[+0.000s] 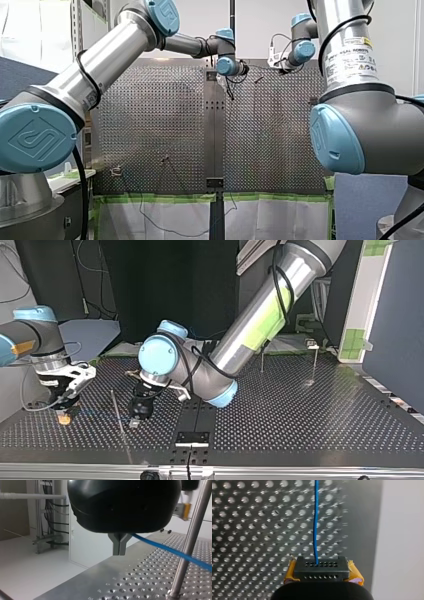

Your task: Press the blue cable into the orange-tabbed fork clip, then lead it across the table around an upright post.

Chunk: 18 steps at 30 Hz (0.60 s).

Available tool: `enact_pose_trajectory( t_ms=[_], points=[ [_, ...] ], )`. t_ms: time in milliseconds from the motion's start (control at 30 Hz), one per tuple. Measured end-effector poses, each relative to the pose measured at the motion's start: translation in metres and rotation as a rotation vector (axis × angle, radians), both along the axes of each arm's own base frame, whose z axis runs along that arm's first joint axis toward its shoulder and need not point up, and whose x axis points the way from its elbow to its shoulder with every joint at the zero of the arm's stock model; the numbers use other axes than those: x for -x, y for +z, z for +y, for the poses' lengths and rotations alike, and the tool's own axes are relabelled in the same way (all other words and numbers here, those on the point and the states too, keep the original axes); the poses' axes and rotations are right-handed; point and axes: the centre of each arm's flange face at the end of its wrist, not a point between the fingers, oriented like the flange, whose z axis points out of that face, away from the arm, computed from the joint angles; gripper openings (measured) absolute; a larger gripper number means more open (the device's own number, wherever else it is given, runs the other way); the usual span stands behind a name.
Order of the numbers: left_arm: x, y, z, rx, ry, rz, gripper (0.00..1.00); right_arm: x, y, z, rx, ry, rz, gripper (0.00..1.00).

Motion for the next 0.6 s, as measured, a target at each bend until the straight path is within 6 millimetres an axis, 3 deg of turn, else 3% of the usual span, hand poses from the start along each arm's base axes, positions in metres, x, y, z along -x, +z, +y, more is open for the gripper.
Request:
enact_pose_trajectory(
  t_ms=[233, 467, 600],
  points=[
    [-0.012, -0.017, -0.004, -0.008, 0.009, -0.021, 0.0, -0.002, -0.036, -0.016, -0.046, -0.013, 0.009, 0.0],
    [-0.02, -0.055, -0.012, -0.053, 0.014, 0.008, 0.0, -0.007, -0.069, -0.026, -0.094, -0.01, 0.019, 0.0],
    [-0.022, -0.076, -0.014, -0.098, 0.025, 0.035, 0.0, -0.006, -0.076, -0.029, -0.105, -0.011, 0.021, 0.0]
  ],
)
